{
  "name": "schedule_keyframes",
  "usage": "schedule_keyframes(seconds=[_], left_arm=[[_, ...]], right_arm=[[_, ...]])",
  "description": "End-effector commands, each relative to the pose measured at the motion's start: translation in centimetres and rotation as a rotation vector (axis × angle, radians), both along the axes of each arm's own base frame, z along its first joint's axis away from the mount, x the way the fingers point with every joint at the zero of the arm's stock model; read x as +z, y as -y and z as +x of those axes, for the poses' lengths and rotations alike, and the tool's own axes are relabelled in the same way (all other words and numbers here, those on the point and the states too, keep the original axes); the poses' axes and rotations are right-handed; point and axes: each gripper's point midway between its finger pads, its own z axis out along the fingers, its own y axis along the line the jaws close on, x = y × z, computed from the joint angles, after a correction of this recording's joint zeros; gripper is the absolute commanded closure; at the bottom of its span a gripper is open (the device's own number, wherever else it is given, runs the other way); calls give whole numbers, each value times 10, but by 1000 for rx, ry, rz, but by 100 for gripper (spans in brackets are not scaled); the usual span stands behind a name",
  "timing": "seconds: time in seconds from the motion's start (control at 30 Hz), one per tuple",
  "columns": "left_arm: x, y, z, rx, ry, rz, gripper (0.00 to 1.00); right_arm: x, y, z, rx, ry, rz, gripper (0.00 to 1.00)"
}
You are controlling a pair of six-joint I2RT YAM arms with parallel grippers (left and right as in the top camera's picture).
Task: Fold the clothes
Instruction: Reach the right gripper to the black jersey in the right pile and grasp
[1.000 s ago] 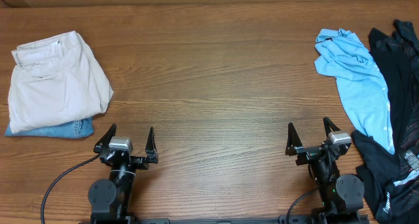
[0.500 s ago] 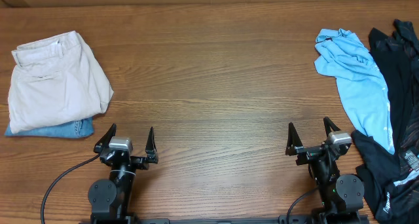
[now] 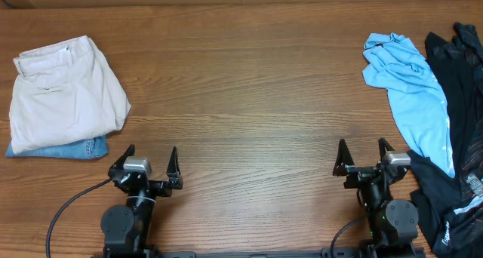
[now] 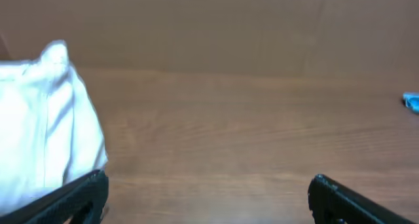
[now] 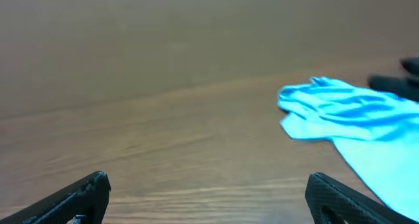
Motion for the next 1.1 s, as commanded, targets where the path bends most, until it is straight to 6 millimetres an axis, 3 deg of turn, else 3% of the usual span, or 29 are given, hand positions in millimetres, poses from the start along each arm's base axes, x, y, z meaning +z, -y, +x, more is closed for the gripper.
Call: schedule_keyframes(seconds=[0.0, 0.17, 0.3, 0.57, 0.7, 0.87, 0.97, 1.07], left_arm=[[28, -6, -9, 38, -2, -36, 0], [60, -9, -11, 56, -4, -34, 0], [72, -9, -4, 56, -102, -33, 0], [78, -9, 14, 58, -369, -27, 0], [78, -8, 17, 60, -533, -24, 0], [74, -9, 19, 62, -620, -21, 0], [70, -8, 21, 61, -636, -22, 0], [70, -7, 21, 55, -640, -24, 0]], right_arm=[[20, 17, -3, -102, 6, 58, 0], [44, 18, -5, -110, -8, 62, 0], [59, 18, -1, -113, -72, 50, 0], [54, 15, 25, -119, -308, 8, 0], [42, 12, 48, -124, -483, -24, 0], [41, 7, 74, -109, -558, -45, 0], [36, 23, 83, -190, -587, -53, 0], [22, 68, 71, -420, -636, 124, 0]])
